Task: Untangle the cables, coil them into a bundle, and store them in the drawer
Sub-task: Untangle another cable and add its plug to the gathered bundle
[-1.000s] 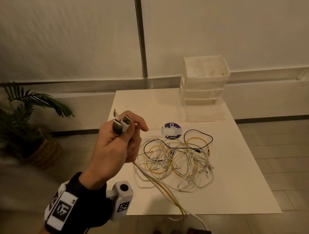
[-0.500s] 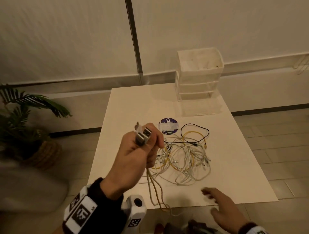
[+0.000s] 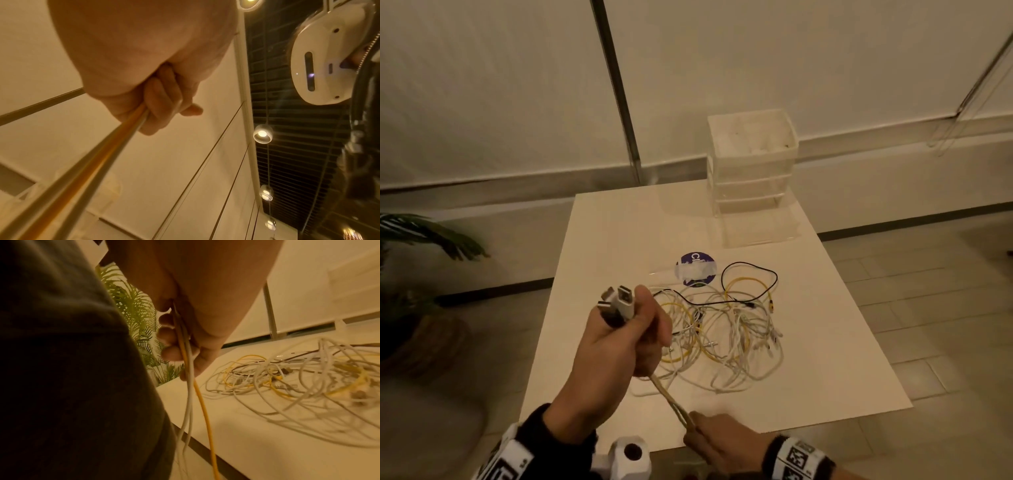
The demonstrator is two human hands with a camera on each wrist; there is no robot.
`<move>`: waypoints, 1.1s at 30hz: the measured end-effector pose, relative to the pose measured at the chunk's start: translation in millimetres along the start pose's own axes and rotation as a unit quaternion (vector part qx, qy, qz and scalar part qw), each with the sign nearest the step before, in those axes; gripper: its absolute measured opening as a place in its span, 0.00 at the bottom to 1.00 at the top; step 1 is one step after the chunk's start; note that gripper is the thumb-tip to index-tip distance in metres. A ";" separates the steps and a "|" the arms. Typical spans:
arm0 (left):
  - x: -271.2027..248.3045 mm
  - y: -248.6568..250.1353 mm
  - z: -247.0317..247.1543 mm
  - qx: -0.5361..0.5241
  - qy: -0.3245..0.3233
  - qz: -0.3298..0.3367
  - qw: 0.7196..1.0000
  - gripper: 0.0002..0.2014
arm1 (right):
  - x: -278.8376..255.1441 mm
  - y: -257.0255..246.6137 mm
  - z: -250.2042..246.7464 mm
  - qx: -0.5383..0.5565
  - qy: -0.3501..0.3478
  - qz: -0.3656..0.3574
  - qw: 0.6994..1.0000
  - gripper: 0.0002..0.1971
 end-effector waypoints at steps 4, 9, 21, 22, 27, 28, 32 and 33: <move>3.8 -7.7 7.7 0.045 0.006 0.009 0.999 0.34 | -17.4 26.5 -15.3 0.016 0.003 0.019 1.000 0.24; 16.0 -5.6 2.3 0.033 0.037 0.016 0.999 0.27 | -50.2 129.9 -120.1 -0.035 0.238 0.120 0.963 0.26; 36.6 -7.2 18.0 0.055 0.073 0.010 0.996 0.21 | 2.4 208.1 -144.1 -0.245 0.134 0.235 0.931 0.18; 38.1 -6.0 17.6 0.055 0.077 0.013 0.995 0.21 | 2.7 207.6 -148.8 -0.235 0.149 0.234 0.932 0.15; 50.9 4.3 17.0 0.047 0.084 0.042 0.994 0.21 | -15.8 184.6 -205.7 -0.014 0.334 0.142 0.932 0.05; 54.3 5.1 17.4 0.043 0.084 0.042 0.995 0.21 | -22.0 176.4 -219.0 0.012 0.365 0.120 0.923 0.06; 67.5 4.8 23.1 0.033 0.074 0.038 0.996 0.27 | -31.2 142.2 -256.9 0.159 0.421 0.055 0.891 0.01; 70.8 4.8 25.0 0.037 0.070 0.039 0.996 0.28 | -31.3 132.5 -263.1 0.204 0.425 0.040 0.881 0.02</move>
Point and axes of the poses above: each hand's wrist, its own x-axis towards the middle knuckle, its own z-axis out of the palm, y = z × x, the point moved 10 cm from there along x, towards the middle knuckle, and after that the axes turned 6 degrees about -x, right-handed, at the moved point
